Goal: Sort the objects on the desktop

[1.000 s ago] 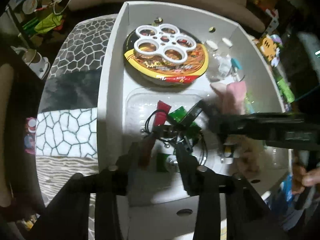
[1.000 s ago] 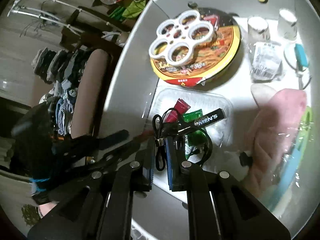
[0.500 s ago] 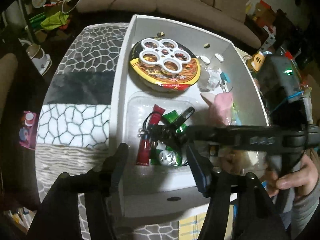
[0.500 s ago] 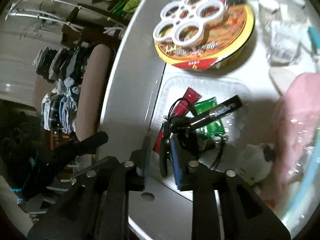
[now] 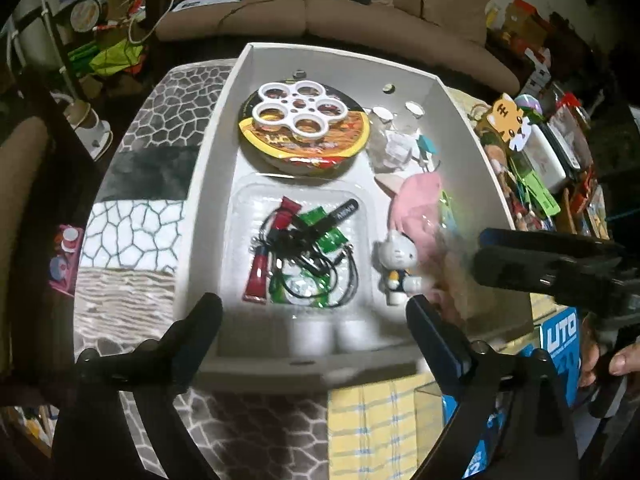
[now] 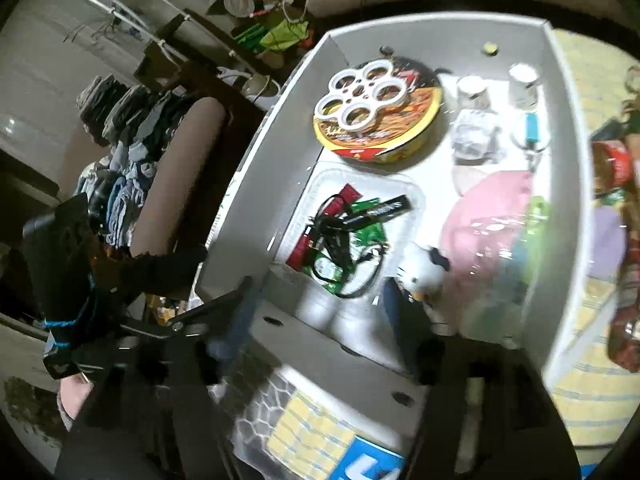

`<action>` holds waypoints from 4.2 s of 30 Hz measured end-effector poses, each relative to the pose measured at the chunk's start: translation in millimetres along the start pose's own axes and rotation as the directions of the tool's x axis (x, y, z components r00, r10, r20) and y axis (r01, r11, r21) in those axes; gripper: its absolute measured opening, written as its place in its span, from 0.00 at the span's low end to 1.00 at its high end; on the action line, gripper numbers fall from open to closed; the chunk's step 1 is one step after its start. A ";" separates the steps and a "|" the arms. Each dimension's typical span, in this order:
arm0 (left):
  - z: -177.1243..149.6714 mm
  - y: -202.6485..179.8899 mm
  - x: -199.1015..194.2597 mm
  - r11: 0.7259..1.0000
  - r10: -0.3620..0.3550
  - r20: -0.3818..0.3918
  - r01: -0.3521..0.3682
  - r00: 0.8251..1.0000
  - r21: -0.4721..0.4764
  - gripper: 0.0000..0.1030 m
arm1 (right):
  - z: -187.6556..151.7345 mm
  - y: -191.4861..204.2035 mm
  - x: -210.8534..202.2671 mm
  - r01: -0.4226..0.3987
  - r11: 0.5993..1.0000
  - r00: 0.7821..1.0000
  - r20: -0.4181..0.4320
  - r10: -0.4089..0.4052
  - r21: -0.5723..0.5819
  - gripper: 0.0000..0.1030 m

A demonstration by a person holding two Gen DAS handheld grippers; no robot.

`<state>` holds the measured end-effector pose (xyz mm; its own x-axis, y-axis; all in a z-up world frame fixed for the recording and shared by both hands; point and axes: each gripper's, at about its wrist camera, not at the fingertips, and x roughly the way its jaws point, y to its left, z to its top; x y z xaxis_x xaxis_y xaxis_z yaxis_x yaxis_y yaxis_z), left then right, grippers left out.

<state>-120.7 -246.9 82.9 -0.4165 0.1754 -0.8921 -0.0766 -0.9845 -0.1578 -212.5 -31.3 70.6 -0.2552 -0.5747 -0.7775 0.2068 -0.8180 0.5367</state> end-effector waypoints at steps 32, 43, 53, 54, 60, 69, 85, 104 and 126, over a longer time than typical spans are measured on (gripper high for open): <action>-63.8 -155.0 -66.5 0.995 -0.044 0.106 0.034 0.993 0.091 1.00 | -130.8 -73.6 -188.3 0.220 0.975 0.962 0.162 -0.219 0.013 1.00; -51.9 -255.4 -15.1 0.975 -0.148 0.042 0.138 0.988 0.176 1.00 | -153.2 -163.3 -257.6 0.336 0.940 0.923 0.178 -0.340 0.057 1.00; -37.6 -300.9 50.2 0.964 -0.200 -0.030 0.202 0.979 0.175 1.00 | -142.8 -245.9 -222.5 0.295 0.952 0.948 0.102 -0.303 0.087 0.68; -36.8 -304.2 56.6 0.963 -0.199 -0.036 0.202 0.979 0.179 1.00 | -138.7 -252.7 -218.6 0.297 0.951 0.948 0.094 -0.305 0.091 0.62; -30.3 -317.6 91.4 0.961 -0.188 -0.067 0.197 0.980 0.192 1.00 | -108.5 -283.3 -187.2 0.370 0.927 0.927 0.034 -0.373 0.064 0.55; -24.2 -326.4 115.3 0.956 -0.190 -0.103 0.208 0.976 0.209 1.00 | -80.9 -307.9 -133.3 0.506 0.862 0.862 -0.030 -0.507 -0.023 0.24; -34.9 -310.9 106.4 0.949 -0.242 -0.070 0.251 0.968 0.191 1.00 | -79.3 -273.6 -135.3 0.316 0.949 0.948 0.053 -0.315 -0.005 0.25; -48.5 -302.1 117.8 0.949 -0.273 -0.085 0.283 0.958 0.143 1.00 | -49.5 -240.1 -43.3 0.411 0.899 0.901 -0.084 -0.426 -0.148 0.36; 4.4 -341.1 152.7 0.981 -0.160 -0.093 0.169 0.983 0.095 1.00 | -77.1 -253.5 -200.3 0.178 0.983 0.970 0.160 -0.182 0.040 0.32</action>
<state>-162.1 115.7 2.4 -0.3129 0.3296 -0.8907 -0.2312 -0.9361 -0.2652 -141.0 293.0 65.1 -0.4361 -0.4121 -0.8000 0.1203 -0.9077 0.4020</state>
